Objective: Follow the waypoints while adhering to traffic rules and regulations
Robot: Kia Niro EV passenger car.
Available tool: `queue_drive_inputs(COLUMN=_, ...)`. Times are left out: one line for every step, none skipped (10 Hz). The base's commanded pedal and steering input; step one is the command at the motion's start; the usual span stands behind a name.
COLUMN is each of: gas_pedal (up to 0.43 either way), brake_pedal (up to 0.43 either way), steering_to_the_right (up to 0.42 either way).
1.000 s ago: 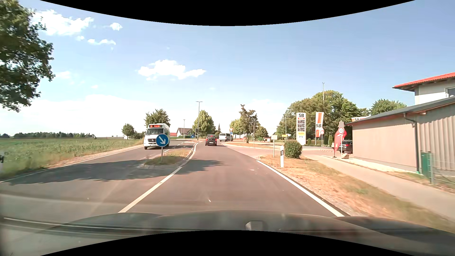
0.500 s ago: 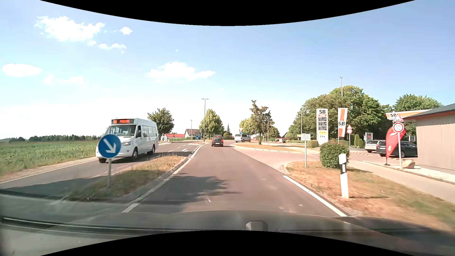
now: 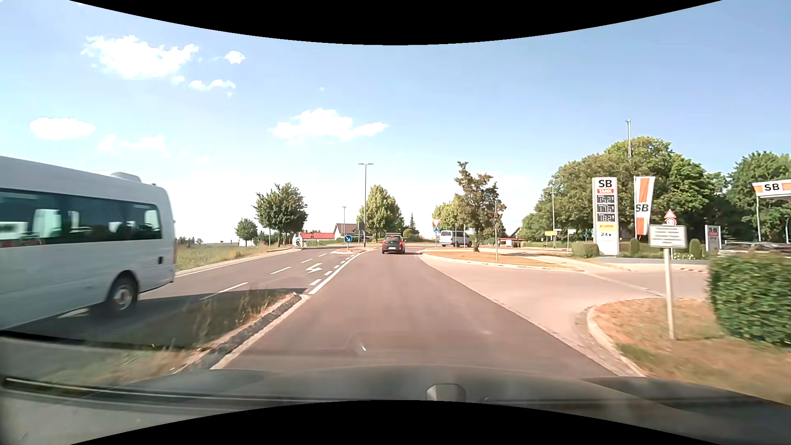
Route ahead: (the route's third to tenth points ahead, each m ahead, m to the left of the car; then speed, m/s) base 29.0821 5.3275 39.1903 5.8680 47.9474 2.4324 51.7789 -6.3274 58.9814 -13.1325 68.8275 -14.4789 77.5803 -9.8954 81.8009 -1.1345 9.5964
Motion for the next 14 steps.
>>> queue_drive_inputs(gas_pedal=0.000, brake_pedal=0.006, steering_to_the_right=-0.035)
queue_drive_inputs(gas_pedal=0.000, brake_pedal=0.006, steering_to_the_right=-0.034)
queue_drive_inputs(gas_pedal=0.000, brake_pedal=0.006, steering_to_the_right=-0.033)
queue_drive_inputs(gas_pedal=0.000, brake_pedal=0.006, steering_to_the_right=-0.031)
queue_drive_inputs(gas_pedal=0.000, brake_pedal=0.006, steering_to_the_right=-0.032)
queue_drive_inputs(gas_pedal=0.000, brake_pedal=0.006, steering_to_the_right=-0.031)
queue_drive_inputs(gas_pedal=0.000, brake_pedal=0.006, steering_to_the_right=-0.032)
queue_drive_inputs(gas_pedal=0.000, brake_pedal=0.006, steering_to_the_right=-0.032)
queue_drive_inputs(gas_pedal=0.000, brake_pedal=0.006, steering_to_the_right=-0.030)
queue_drive_inputs(gas_pedal=0.000, brake_pedal=0.006, steering_to_the_right=-0.028)
queue_drive_inputs(gas_pedal=0.000, brake_pedal=0.006, steering_to_the_right=-0.025)
queue_drive_inputs(gas_pedal=0.000, brake_pedal=0.006, steering_to_the_right=-0.023)
queue_drive_inputs(gas_pedal=0.000, brake_pedal=0.006, steering_to_the_right=-0.022)
queue_drive_inputs(gas_pedal=0.000, brake_pedal=0.006, steering_to_the_right=-0.019)
